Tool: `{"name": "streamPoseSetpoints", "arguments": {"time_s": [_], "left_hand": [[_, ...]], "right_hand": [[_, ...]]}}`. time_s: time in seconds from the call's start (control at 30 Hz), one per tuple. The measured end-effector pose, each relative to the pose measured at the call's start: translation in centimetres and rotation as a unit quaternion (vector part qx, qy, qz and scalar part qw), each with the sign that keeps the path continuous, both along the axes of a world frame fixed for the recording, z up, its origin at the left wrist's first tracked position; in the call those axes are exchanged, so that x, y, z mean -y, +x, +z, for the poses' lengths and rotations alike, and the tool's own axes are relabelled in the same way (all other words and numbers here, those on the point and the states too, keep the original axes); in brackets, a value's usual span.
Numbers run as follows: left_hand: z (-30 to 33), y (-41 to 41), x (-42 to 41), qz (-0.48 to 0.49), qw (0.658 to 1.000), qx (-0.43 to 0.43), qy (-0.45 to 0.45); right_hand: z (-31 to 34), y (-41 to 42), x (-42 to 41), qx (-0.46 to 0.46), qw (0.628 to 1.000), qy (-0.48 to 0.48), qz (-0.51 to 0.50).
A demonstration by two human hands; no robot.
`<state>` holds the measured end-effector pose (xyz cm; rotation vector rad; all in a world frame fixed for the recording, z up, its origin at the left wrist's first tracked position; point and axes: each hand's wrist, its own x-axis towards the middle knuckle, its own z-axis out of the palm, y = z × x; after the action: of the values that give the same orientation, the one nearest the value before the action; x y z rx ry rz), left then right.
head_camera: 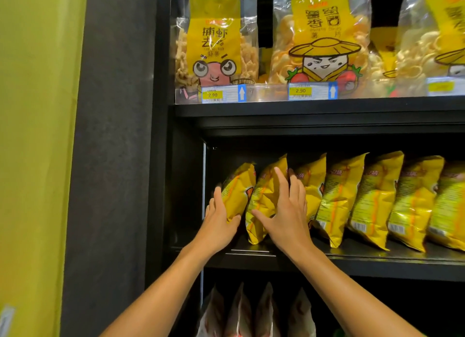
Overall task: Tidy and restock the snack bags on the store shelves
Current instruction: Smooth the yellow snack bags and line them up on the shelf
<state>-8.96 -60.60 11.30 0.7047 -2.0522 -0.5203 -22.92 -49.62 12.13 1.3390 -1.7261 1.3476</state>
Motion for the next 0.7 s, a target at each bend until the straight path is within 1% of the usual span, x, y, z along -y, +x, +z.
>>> {"name": "streamPoseSetpoints", "arguments": {"time_s": [0.13,0.27,0.33,0.4,0.47,0.5,0.57,0.63,0.7], "left_hand": [[0.1,0.1,-0.1,-0.005,1.000,-0.020,0.014],[0.1,0.5,-1.2,0.032,0.998,-0.050,-0.010],[0.3,1.0,-2.2,0.018,0.993,-0.102,-0.058],[0.5,1.5,-3.5,-0.003,0.978,-0.155,-0.139],[0.7,1.4,-5.3,-0.028,0.957,-0.175,-0.231],[0.6,1.2,-6.4,-0.043,0.946,-0.172,-0.270],[0.1,0.2,-9.0,-0.079,0.932,-0.133,-0.328],[-1.3,-1.4,-11.9,-0.121,0.925,-0.072,-0.352],[-3.0,-3.5,-14.9,-0.159,0.921,-0.019,-0.356]], "right_hand": [[0.0,0.0,0.0,-0.004,1.000,0.007,-0.001],[-0.1,0.0,-0.8,-0.016,1.000,-0.018,0.020],[-0.2,-0.2,-1.9,-0.032,0.998,-0.033,0.035],[-0.3,-0.9,-3.8,-0.060,0.996,-0.042,0.042],[-0.6,-2.1,-6.8,-0.087,0.994,-0.045,0.040],[-0.9,-2.7,-8.6,-0.099,0.994,-0.043,0.037],[-1.8,-4.2,-12.9,-0.120,0.992,-0.024,0.026],[-3.4,-5.8,-17.4,-0.129,0.991,0.017,0.015],[-5.5,-7.8,-22.1,-0.145,0.988,0.058,-0.006]]}}
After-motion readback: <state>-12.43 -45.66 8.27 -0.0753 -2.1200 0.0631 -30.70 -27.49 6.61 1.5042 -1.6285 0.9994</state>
